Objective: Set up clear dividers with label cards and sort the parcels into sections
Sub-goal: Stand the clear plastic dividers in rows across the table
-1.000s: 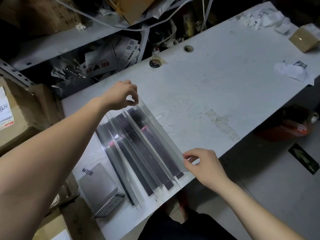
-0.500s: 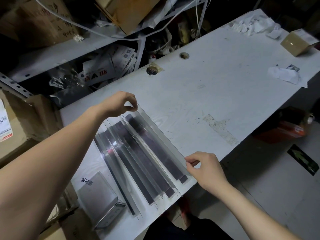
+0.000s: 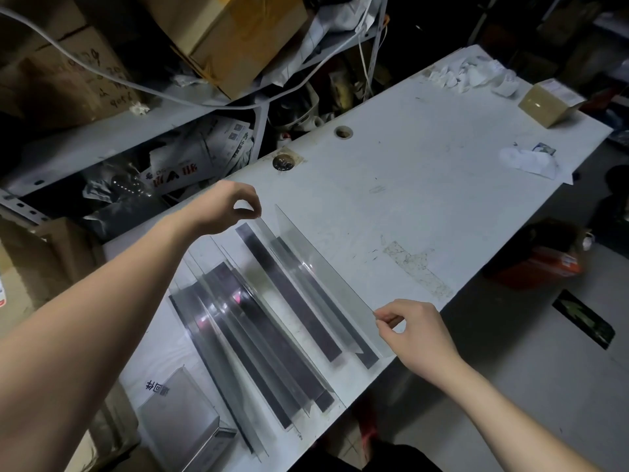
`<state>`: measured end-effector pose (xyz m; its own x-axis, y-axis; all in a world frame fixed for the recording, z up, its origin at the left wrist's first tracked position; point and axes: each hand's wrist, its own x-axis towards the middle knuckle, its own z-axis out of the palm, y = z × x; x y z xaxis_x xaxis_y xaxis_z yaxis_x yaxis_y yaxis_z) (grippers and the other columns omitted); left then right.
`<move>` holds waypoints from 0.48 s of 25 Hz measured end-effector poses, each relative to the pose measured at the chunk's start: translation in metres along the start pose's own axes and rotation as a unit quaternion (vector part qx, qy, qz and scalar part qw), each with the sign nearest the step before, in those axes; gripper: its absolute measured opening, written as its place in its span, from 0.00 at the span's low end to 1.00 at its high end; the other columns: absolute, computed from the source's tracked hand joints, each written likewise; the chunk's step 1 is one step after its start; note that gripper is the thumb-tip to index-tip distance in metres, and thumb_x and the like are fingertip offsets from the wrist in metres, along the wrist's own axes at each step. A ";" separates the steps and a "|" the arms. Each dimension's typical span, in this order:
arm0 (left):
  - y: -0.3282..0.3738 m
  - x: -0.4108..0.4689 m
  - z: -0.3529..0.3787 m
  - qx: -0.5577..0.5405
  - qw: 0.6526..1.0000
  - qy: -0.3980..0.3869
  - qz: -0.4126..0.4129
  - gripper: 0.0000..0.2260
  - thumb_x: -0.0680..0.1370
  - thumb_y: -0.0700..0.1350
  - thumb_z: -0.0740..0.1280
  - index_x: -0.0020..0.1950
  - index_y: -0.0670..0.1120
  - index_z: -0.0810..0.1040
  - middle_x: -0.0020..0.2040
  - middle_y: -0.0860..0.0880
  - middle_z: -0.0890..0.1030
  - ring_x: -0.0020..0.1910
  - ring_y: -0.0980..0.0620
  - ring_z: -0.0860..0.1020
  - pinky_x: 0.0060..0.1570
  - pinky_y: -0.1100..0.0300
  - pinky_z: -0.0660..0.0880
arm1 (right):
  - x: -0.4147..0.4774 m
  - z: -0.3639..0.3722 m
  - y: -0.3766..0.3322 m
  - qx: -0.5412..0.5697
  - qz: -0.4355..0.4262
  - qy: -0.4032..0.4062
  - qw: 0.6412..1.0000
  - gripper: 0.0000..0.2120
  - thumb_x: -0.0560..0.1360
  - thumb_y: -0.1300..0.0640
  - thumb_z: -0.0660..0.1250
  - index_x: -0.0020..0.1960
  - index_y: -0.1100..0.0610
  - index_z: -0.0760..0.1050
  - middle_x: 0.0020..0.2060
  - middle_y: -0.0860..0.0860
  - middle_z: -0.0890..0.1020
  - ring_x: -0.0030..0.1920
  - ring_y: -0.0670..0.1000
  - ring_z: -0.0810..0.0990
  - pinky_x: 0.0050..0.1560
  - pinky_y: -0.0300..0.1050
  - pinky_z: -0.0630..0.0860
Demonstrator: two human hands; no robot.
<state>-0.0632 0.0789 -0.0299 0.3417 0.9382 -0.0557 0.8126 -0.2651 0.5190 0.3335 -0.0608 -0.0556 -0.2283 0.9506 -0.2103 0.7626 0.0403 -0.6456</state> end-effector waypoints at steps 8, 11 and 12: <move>0.044 0.051 -0.008 0.027 0.999 0.029 0.005 0.05 0.77 0.38 0.75 0.45 0.48 0.85 0.46 0.53 0.83 0.47 0.52 0.81 0.55 0.56 0.76 | 0.018 -0.045 0.028 0.006 -0.005 0.025 1.000 0.07 0.74 0.61 0.73 0.46 0.50 0.86 0.38 0.38 0.84 0.41 0.39 0.83 0.48 0.43 0.81; 0.071 0.082 -0.007 0.047 0.998 0.034 0.006 0.03 0.77 0.39 0.75 0.46 0.47 0.85 0.48 0.52 0.83 0.49 0.50 0.81 0.56 0.54 0.76 | 0.032 -0.075 0.051 0.006 -0.009 0.026 1.000 0.06 0.74 0.60 0.73 0.47 0.51 0.86 0.38 0.39 0.84 0.41 0.40 0.83 0.50 0.45 0.82; 0.082 0.093 -0.006 0.054 0.998 0.036 0.004 0.03 0.77 0.39 0.75 0.46 0.46 0.85 0.48 0.52 0.83 0.48 0.49 0.81 0.54 0.54 0.76 | 0.038 -0.086 0.060 0.006 -0.011 0.026 1.000 0.06 0.74 0.60 0.73 0.46 0.51 0.86 0.38 0.39 0.84 0.41 0.40 0.83 0.50 0.45 0.82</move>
<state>0.0322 0.1462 0.0125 0.3168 0.9484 0.0110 0.8576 -0.2914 0.4238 0.4233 0.0040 -0.0391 -0.2138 0.9641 -0.1575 0.7498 0.0586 -0.6590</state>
